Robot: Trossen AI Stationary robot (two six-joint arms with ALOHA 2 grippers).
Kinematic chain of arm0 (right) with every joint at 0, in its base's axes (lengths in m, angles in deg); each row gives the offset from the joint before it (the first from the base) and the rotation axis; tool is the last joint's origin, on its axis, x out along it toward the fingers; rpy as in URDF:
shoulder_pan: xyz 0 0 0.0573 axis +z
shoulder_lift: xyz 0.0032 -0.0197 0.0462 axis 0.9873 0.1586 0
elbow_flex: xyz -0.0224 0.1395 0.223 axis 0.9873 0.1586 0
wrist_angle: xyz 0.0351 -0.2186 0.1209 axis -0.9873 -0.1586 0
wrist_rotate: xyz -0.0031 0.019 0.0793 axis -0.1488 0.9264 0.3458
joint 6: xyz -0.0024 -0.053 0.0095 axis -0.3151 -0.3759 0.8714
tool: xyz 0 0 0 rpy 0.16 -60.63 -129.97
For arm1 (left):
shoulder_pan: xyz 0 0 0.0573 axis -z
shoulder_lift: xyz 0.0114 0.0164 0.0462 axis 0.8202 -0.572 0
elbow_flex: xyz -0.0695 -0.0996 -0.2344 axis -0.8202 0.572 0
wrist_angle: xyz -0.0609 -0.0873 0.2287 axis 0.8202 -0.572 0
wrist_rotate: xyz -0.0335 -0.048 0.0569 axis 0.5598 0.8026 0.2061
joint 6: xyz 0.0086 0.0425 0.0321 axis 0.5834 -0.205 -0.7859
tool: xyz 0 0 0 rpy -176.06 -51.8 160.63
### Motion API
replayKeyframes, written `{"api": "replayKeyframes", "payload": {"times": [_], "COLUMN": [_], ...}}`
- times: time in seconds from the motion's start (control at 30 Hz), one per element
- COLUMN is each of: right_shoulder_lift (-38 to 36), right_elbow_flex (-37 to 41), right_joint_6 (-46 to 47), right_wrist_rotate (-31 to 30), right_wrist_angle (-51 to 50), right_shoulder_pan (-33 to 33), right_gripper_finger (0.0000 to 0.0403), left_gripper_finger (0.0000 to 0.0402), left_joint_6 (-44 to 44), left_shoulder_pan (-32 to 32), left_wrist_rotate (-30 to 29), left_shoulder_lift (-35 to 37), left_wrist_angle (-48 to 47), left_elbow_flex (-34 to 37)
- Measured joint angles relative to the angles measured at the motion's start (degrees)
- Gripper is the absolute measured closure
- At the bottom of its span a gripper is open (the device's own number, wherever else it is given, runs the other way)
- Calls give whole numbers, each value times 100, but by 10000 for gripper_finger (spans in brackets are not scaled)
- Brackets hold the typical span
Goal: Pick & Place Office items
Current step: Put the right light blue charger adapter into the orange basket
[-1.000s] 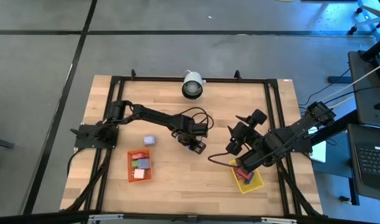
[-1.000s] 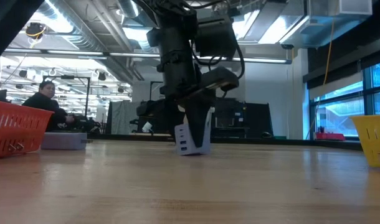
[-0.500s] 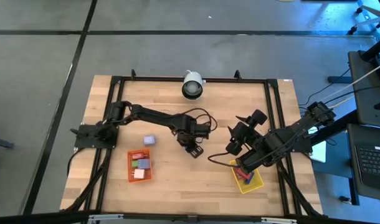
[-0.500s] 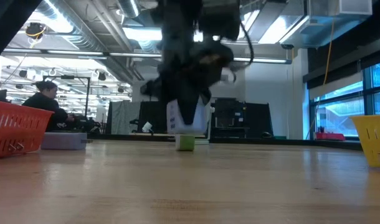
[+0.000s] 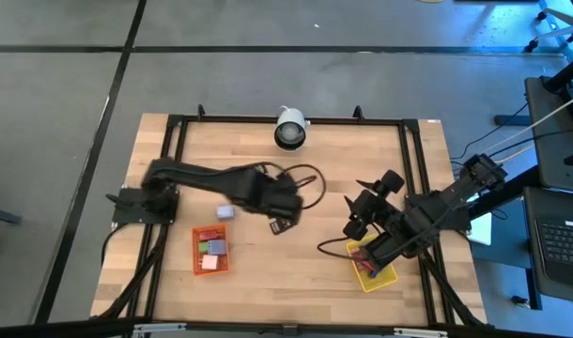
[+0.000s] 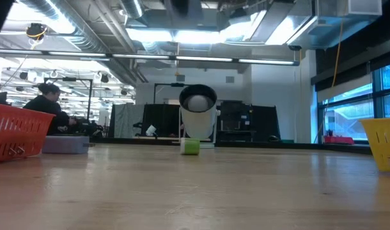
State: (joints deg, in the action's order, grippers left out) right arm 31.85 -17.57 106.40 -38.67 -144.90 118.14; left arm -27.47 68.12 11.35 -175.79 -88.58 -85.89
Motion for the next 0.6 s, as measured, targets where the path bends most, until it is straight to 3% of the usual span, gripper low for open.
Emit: {"api": "replayKeyframes", "payload": {"times": [0.2,0.3,0.6], "right_shoulder_lift": [0,0,-4], "right_elbow_flex": [2,2,2], "right_joint_6": [327,576,1105], "right_wrist_rotate": [-126,-286,-535], "right_wrist_angle": [2,0,-2], "right_shoulder_pan": [234,382,747], "right_gripper_finger": [160,160,160], "left_gripper_finger": [288,288,288], "left_joint_6": [868,1023,2810], "left_shoulder_pan": [851,1317,2121], "left_wrist_rotate": [-1423,-1820,-2690], "left_shoulder_lift": [751,932,2285], "left_wrist_angle": [-248,-219,-38], "left_elbow_flex": [38,296,3210]}}
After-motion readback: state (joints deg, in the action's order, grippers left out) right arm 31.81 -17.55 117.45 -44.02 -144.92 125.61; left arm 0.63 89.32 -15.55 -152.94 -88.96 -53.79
